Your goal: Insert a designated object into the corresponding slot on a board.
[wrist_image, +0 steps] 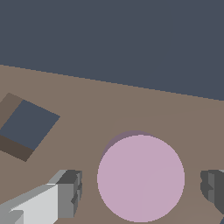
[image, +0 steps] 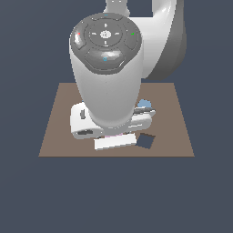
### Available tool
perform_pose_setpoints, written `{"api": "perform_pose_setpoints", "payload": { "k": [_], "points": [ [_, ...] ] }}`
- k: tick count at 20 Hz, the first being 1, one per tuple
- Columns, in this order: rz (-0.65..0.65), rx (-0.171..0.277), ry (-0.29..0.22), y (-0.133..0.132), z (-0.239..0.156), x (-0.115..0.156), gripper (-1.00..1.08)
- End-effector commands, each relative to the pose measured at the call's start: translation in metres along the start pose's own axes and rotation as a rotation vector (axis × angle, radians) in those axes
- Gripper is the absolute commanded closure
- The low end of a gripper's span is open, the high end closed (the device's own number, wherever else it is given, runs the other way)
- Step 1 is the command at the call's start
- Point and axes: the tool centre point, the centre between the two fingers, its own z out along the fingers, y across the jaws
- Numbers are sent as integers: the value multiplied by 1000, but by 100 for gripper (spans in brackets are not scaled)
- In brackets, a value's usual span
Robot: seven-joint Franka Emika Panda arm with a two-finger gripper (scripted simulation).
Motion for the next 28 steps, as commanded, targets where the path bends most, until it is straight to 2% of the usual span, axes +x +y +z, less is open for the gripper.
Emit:
{"api": "perform_pose_setpoints", "payload": {
  "k": [1,9,10,22,28],
  "points": [
    [0,0,0,0,2,0,-92],
    [-1,0,1,0,20,0,-92],
    [-1,0,1,0,20,0,108],
    [0,0,1,0,19,1,108],
    [47,0,1,6,18,0,108]
  ]
}}
